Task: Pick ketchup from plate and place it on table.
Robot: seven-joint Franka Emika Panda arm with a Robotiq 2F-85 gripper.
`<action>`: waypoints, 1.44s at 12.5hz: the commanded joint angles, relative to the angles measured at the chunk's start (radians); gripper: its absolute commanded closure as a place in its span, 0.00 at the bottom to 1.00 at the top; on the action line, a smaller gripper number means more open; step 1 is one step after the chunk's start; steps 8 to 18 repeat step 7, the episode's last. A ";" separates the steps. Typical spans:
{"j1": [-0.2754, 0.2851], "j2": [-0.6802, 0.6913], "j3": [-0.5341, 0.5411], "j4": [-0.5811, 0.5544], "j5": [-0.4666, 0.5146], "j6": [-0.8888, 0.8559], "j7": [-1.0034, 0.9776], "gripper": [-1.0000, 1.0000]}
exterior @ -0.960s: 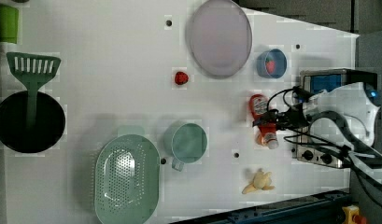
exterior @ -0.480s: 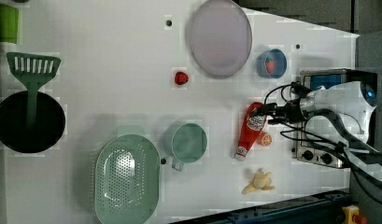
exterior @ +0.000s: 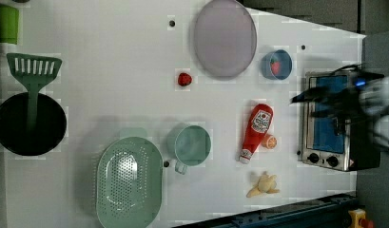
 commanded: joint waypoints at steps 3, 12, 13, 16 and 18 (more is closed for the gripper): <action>0.007 -0.156 0.005 0.244 0.004 -0.324 0.425 0.00; 0.007 -0.169 0.009 0.297 0.002 -0.370 0.432 0.00; 0.007 -0.169 0.009 0.297 0.002 -0.370 0.432 0.00; 0.007 -0.169 0.009 0.297 0.002 -0.370 0.432 0.00; 0.007 -0.169 0.009 0.297 0.002 -0.370 0.432 0.00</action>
